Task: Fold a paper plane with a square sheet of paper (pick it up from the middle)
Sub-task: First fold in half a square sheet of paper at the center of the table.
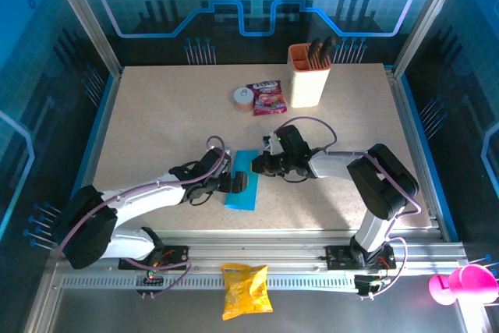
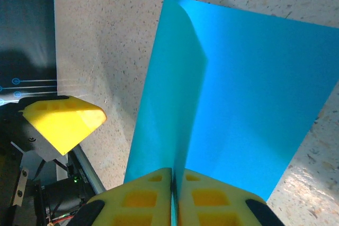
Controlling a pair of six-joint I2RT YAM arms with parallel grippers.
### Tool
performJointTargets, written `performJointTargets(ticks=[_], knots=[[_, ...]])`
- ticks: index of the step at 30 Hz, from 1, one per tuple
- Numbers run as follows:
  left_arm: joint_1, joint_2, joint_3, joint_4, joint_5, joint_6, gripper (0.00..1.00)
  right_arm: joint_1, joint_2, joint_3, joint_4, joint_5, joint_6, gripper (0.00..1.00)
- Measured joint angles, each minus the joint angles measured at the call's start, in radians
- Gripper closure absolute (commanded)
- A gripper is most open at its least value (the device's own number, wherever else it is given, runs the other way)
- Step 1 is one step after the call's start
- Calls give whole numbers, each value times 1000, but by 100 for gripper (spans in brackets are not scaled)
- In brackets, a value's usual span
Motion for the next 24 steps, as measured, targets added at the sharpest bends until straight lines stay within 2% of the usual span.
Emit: performJointTargets(ticks=[12,18,24], knots=[[40,-11,0,-6,-1,14,0,2,60,31,-36,23,-18,88],[119,1,0,-1,43,19,0,2,102,77,-47,24,-18,86],[129,50,0,21,91,19,0,2,106,95,-46,26,-18,86]])
